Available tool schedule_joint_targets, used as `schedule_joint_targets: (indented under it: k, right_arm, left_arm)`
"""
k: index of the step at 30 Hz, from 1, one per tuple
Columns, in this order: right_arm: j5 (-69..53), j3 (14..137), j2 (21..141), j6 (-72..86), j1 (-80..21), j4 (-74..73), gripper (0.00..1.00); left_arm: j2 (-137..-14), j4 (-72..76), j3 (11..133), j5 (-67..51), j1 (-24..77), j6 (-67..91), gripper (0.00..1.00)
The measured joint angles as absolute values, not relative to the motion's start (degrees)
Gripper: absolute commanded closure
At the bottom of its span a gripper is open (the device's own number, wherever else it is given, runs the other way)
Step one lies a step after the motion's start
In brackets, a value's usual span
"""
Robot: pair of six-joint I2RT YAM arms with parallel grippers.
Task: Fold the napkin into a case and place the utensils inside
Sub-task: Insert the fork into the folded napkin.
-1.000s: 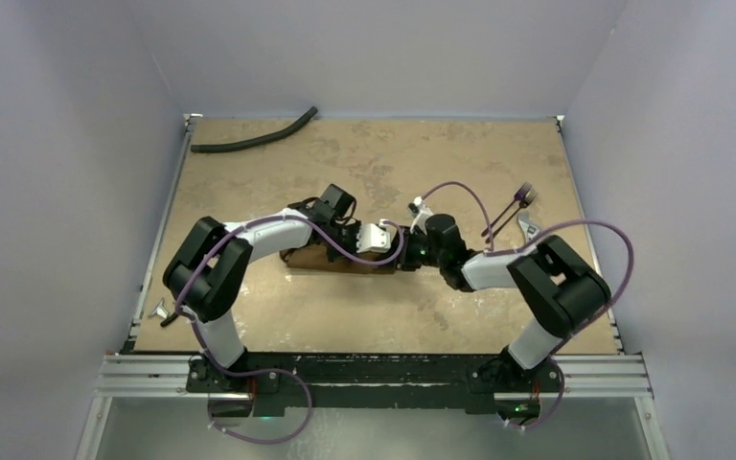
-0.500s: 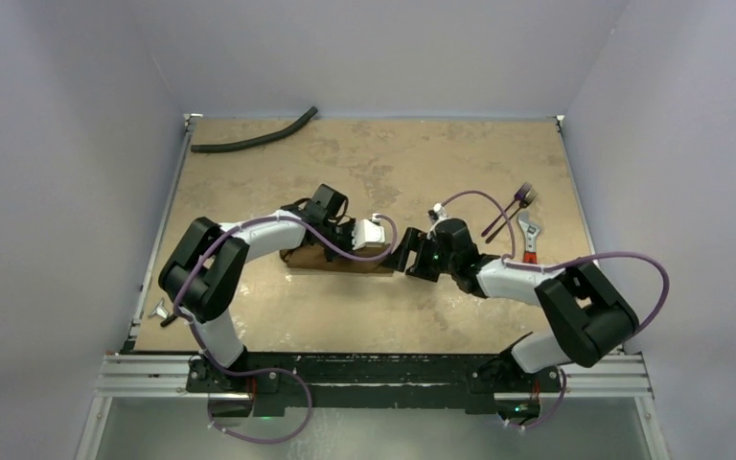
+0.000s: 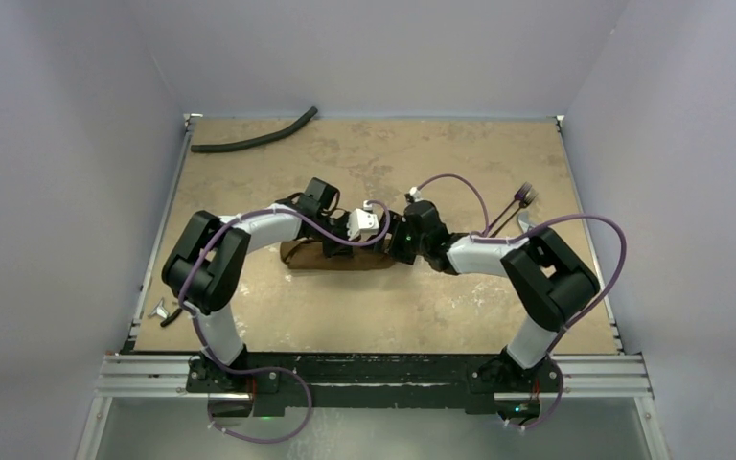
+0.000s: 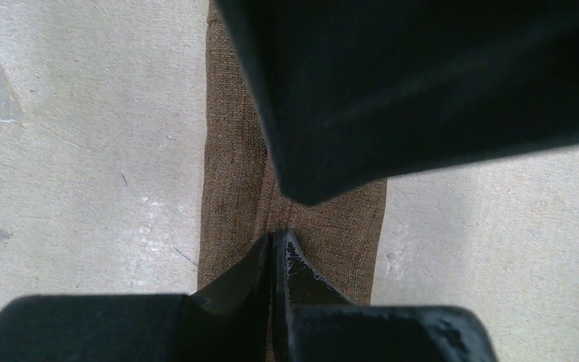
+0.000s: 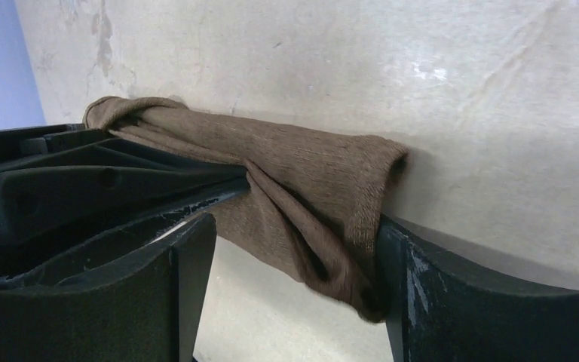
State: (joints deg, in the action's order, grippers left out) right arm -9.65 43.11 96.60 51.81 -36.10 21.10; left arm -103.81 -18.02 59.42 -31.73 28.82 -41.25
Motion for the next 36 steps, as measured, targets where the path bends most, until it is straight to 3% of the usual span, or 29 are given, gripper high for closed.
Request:
schedule_joint_targets:
  k: [3,6,7,10,11,14,22,33,36]
  right_arm:
    - [-7.1,44.9,97.9,51.6,-37.7,20.4,0.33]
    - [-5.5,44.8,97.8,51.2,-38.0,19.2,0.53]
    - [-5.2,44.9,97.8,51.0,-38.0,18.6,0.60]
    - [-3.7,45.2,97.9,49.8,-37.9,16.1,0.95]
    - [-3.5,45.5,98.1,49.3,-37.9,15.0,1.00]
    - [-2.6,47.9,99.1,48.1,-38.2,11.6,1.00]
    - [-2.0,53.8,100.3,45.6,-38.3,3.2,1.00]
    - [-0.4,55.1,100.3,43.5,-38.3,-1.7,1.00]
    - [0.3,56.4,100.3,42.9,-38.3,-4.1,1.00]
  left_arm:
    - [-104.1,-17.8,59.4,-33.0,28.2,-41.1,1.00]
    - [-104.2,-17.8,59.4,-33.4,28.1,-41.1,1.00]
    - [-104.2,-17.8,59.4,-33.5,28.1,-41.1,1.00]
    - [-104.1,-17.6,59.2,-33.5,28.0,-41.1,1.00]
    - [-104.0,-17.5,59.2,-33.5,28.0,-41.1,1.00]
    - [-104.0,-17.2,59.1,-33.5,28.0,-41.1,1.00]
    - [-104.0,-21.8,62.5,-30.1,27.4,-38.1,0.59]
    - [-91.2,-37.1,66.0,-27.4,12.9,-40.5,0.56]
    - [-88.9,-43.5,65.2,-29.9,9.6,-50.3,0.38]
